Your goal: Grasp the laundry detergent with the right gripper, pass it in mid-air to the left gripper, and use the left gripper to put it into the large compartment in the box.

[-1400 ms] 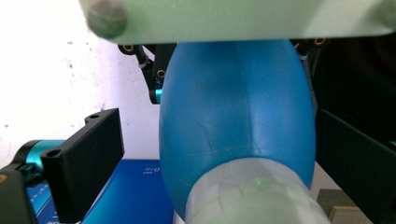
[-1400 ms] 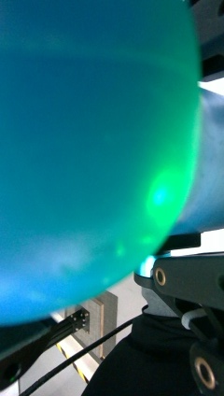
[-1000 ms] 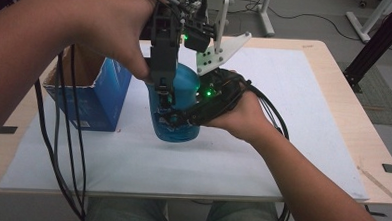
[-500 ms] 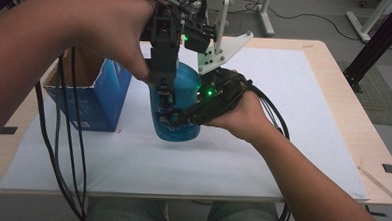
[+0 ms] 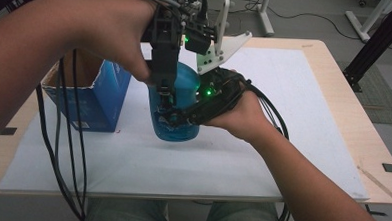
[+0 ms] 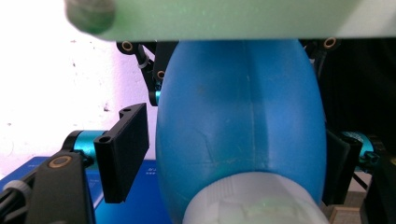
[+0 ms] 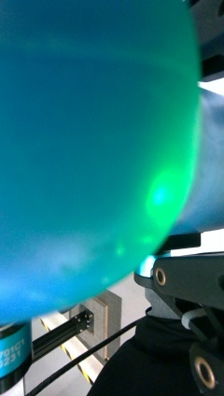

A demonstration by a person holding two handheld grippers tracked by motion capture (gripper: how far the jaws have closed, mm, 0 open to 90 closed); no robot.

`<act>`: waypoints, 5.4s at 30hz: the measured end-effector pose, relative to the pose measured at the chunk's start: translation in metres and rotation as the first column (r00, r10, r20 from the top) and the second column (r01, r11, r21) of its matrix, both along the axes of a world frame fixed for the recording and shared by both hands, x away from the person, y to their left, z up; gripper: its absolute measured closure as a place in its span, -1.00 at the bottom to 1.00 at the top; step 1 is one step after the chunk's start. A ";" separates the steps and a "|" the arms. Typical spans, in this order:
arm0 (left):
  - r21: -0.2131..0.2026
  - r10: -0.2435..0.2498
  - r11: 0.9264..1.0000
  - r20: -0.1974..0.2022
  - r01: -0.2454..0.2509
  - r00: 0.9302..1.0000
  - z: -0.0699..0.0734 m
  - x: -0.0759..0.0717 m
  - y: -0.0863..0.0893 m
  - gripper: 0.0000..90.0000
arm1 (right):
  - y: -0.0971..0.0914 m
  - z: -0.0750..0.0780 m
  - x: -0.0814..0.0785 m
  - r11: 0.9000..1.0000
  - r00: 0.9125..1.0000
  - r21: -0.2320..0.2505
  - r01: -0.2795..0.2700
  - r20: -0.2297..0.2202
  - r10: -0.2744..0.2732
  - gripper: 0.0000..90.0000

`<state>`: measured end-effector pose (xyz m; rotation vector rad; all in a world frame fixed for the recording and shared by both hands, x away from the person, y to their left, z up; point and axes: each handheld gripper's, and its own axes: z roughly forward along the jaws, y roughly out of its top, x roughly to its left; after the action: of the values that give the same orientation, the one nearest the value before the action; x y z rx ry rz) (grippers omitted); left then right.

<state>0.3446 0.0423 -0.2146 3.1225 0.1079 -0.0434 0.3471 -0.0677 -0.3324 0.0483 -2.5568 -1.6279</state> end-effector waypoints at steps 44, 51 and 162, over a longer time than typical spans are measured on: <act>0.012 0.022 1.000 -0.030 -0.022 0.999 0.003 0.001 0.002 -0.15 | -0.024 -0.003 0.000 1.000 1.000 -0.006 0.013 -0.024 -0.013 -0.71; 0.011 0.036 0.999 -0.035 -0.036 0.999 0.007 0.002 0.005 -0.15 | -0.035 0.003 0.002 0.995 0.996 -0.055 0.088 0.024 -0.087 -0.98; 0.081 0.446 0.892 0.016 -0.446 0.895 -0.074 0.095 0.198 -0.16 | -0.066 0.006 0.035 0.797 0.986 -0.584 0.154 0.144 -0.086 -0.99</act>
<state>0.4394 0.2399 -0.2884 3.0880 0.8427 -0.0378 0.3822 -0.1336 -0.3265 -0.0829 -3.0880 -0.7886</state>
